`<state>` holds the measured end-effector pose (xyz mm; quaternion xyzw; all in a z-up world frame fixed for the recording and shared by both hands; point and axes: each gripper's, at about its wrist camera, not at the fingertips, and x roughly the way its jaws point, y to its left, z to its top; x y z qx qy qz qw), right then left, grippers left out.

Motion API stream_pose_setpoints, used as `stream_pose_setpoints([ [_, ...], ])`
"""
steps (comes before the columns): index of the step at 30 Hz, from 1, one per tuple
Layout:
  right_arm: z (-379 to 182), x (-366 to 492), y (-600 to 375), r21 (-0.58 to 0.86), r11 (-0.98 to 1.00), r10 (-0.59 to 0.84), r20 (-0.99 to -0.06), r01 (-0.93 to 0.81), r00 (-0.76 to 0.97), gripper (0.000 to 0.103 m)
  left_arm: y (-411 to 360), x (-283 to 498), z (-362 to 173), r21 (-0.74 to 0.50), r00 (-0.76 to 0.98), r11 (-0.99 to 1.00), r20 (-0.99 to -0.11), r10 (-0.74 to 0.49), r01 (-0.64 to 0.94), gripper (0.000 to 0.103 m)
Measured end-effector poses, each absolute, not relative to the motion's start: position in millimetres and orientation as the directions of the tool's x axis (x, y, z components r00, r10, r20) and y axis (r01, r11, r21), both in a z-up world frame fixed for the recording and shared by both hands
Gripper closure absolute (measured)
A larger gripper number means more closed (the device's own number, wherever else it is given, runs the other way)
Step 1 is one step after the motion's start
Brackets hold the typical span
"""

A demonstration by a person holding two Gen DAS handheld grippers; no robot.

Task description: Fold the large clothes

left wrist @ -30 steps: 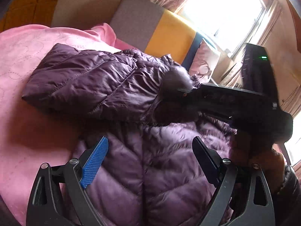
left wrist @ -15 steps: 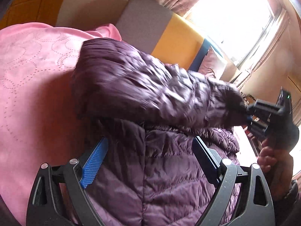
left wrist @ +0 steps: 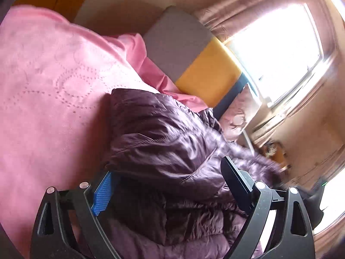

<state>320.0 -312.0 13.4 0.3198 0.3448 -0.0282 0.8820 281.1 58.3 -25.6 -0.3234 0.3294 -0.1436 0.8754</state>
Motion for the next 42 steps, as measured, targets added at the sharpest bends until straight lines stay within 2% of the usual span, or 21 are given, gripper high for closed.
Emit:
stream_pose_setpoints([
  [6,-18.1,325.9,-310.8,0.464,0.821,0.110,-0.700,0.333,0.705,0.093,69.2,280.2,-39.6,-0.717,0.718,0.697,-0.472,-0.512,0.026,0.013],
  [10,-31.5,325.1,-313.9,0.427,0.825,0.070,-0.726,0.369,0.684,0.094,56.5,276.9,-51.4,-0.594,0.690,0.805,-0.587,-0.423,-0.011,0.013],
  [14,-40.9,323.5,-318.6,0.427,0.829,0.083,-0.733,0.361,0.675,0.094,64.5,270.7,-58.7,-0.601,0.699,0.798,-0.589,-0.407,-0.042,0.013],
  [17,-42.4,321.1,-321.4,0.449,0.825,0.110,-0.723,0.343,0.682,0.093,62.7,272.0,-55.8,-0.556,0.686,0.828,-0.630,-0.364,-0.071,0.013],
  [19,-40.1,319.1,-323.4,0.465,0.823,0.125,-0.709,0.327,0.694,0.092,68.8,267.0,-47.6,-0.550,0.699,0.832,-0.625,-0.348,-0.077,0.013],
  [20,-39.4,319.4,-323.6,0.477,0.819,0.137,-0.703,0.319,0.698,0.087,73.9,264.1,-41.7,-0.558,0.708,0.826,-0.615,-0.346,-0.081,0.013],
  [21,-39.4,318.8,-325.8,0.502,0.808,0.162,-0.694,0.309,0.702,0.077,79.8,263.5,-39.6,-0.567,0.713,0.820,-0.607,-0.350,-0.080,0.013],
  [22,-39.9,318.0,-328.2,0.539,0.788,0.197,-0.678,0.297,0.709,0.063,86.9,261.6,-35.0,-0.587,0.721,0.806,-0.591,-0.361,-0.077,0.013],
  [26,-36.5,317.6,-324.9,0.555,0.787,0.223,-0.662,0.268,0.715,0.062,104.6,263.0,-22.5,-0.617,0.736,0.781,-0.572,-0.363,-0.093,0.013],
  [27,-36.4,319.9,-322.3,0.544,0.796,0.221,-0.670,0.265,0.709,0.062,105.2,263.9,-18.0,-0.603,0.744,0.793,-0.568,-0.352,-0.085,0.013],
  [28,-35.6,323.1,-318.5,0.519,0.814,0.210,-0.682,0.260,0.701,0.067,102.9,266.3,-15.1,-0.591,0.745,0.803,-0.569,-0.347,-0.077,0.013],
  [29,-33.6,326.6,-314.3,0.481,0.839,0.190,-0.696,0.254,0.692,0.075,98.7,266.0,-13.6,-0.572,0.744,0.818,-0.574,-0.343,-0.064,0.013],
  [30,-29.7,329.3,-311.4,0.435,0.863,0.151,-0.709,0.258,0.689,0.090,93.9,267.5,-12.2,-0.552,0.740,0.832,-0.581,-0.339,-0.053,0.013],
  [33,-20.9,335.0,-313.7,0.410,0.869,0.097,-0.690,0.278,0.717,0.091,74.6,272.0,-13.4,-0.481,0.723,0.877,-0.613,-0.319,-0.022,0.013],
  [36,-28.3,350.0,-311.3,0.297,0.907,0.032,-0.755,0.299,0.655,0.091,56.5,284.3,-23.0,-0.410,0.676,0.912,-0.675,-0.296,-0.010,0.013],
  [38,-36.6,353.4,-311.5,0.259,0.918,0.016,-0.780,0.300,0.626,0.088,53.1,288.0,-27.9,-0.397,0.659,0.918,-0.694,-0.289,-0.015,0.013],
  [39,-37.4,352.3,-312.0,0.251,0.920,0.007,-0.778,0.301,0.628,0.078,54.5,288.9,-26.7,-0.405,0.665,0.914,-0.688,-0.291,-0.019,0.013],
  [40,-35.3,349.3,-313.8,0.266,0.917,0.009,-0.760,0.299,0.649,0.061,60.0,289.6,-23.9,-0.430,0.677,0.902,-0.672,-0.301,-0.025,0.013],
  [42,-28.3,341.7,-316.6,0.295,0.907,0.005,-0.722,0.300,0.692,0.044,75.4,294.2,-19.6,-0.496,0.688,0.867,-0.644,-0.334,-0.043,0.013],
])
